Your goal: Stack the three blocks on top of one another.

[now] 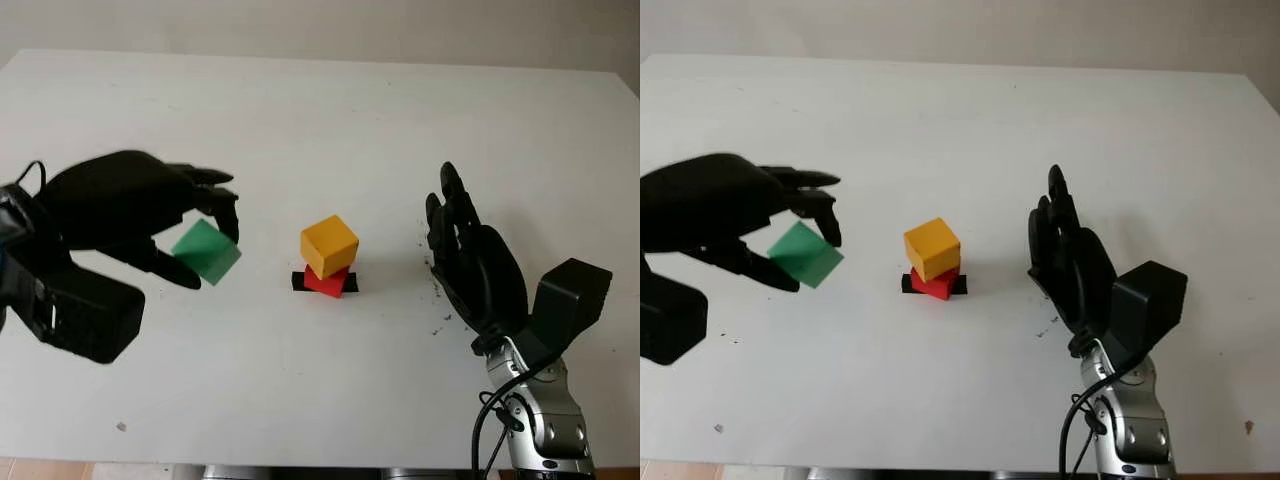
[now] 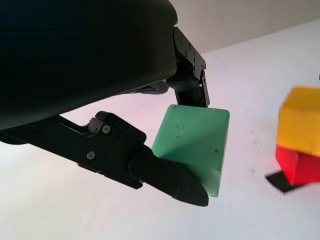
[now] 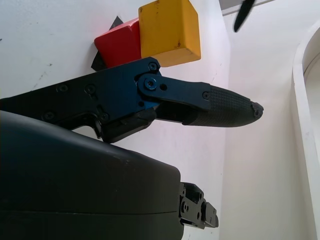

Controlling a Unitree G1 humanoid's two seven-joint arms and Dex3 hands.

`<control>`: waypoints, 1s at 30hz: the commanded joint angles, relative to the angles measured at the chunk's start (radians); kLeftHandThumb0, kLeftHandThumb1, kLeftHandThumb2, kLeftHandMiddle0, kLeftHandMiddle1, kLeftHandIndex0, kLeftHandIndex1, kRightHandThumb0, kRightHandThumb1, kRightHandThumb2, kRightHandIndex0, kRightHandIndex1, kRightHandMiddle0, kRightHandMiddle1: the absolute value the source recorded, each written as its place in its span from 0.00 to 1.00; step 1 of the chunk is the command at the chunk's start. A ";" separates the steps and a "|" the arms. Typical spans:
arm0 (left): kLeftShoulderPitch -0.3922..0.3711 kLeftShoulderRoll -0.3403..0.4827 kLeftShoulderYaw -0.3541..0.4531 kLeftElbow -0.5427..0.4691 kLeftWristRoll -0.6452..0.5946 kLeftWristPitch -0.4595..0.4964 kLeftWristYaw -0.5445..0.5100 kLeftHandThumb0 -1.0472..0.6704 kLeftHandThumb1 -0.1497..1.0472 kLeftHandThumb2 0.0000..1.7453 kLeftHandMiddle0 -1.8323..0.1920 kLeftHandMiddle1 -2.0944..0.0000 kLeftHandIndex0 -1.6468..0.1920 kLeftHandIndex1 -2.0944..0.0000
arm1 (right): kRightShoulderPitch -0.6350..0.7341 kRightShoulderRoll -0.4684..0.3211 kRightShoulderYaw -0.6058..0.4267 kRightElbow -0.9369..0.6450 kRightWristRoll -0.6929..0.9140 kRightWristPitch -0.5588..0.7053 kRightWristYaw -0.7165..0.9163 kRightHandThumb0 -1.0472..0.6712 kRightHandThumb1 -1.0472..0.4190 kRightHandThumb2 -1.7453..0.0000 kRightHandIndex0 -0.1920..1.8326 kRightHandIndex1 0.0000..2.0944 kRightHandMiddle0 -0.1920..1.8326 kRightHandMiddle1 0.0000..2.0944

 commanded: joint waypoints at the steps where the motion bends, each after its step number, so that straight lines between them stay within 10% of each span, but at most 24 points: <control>1: -0.074 0.013 -0.024 0.003 -0.021 0.020 -0.045 0.33 0.93 0.03 0.75 0.97 0.66 0.43 | 0.007 -0.001 0.003 0.001 -0.002 -0.005 -0.003 0.16 0.00 0.65 0.00 0.00 0.00 0.00; 12: -0.327 -0.121 -0.090 0.121 -0.207 0.222 -0.190 0.33 0.95 0.03 0.72 0.97 0.61 0.46 | 0.016 0.005 0.018 -0.026 -0.006 0.032 -0.023 0.16 0.00 0.67 0.00 0.00 0.00 0.00; 30: -0.546 -0.308 -0.270 0.195 -0.079 0.336 -0.227 0.36 0.95 0.03 0.74 0.98 0.68 0.34 | 0.029 -0.006 0.023 -0.037 -0.015 0.045 -0.021 0.16 0.00 0.67 0.00 0.00 0.00 0.00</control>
